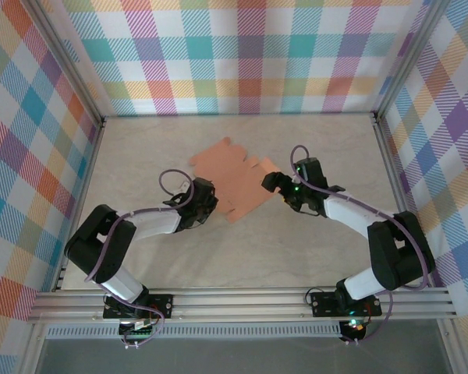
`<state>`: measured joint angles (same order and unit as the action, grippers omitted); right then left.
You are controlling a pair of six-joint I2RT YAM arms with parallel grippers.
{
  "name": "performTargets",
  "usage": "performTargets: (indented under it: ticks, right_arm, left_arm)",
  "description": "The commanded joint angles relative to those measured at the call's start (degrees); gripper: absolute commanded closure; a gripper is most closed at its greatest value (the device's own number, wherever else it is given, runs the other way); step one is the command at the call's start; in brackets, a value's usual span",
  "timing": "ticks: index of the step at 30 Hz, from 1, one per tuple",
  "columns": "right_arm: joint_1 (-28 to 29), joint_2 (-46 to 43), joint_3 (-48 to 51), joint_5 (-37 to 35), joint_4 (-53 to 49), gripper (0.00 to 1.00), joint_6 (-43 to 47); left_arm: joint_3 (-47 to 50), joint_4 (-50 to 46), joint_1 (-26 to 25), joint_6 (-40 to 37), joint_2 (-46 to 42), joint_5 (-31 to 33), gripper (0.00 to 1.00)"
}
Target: Fold the paper box
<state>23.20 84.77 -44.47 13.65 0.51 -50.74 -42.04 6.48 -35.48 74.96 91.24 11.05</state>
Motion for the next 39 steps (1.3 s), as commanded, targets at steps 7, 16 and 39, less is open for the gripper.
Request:
performTargets:
  ticks: [7,16,39]
  right_arm:
    - [1.23,-2.75,6.01,-4.59,5.7,0.06,-8.43]
    - [1.24,-3.47,7.17,-3.73,7.62,0.06,-7.41]
    - [1.41,-0.64,8.63,0.57,12.88,0.06,-7.68]
  left_arm:
    - [-2.0,-8.94,-0.87,-5.22,-6.98,12.78,0.04]
    - [-20.55,-27.41,11.74,-47.56,-2.81,-7.49,0.0]
    - [-44.76,-32.38,15.62,-42.02,32.18,-24.6,0.7]
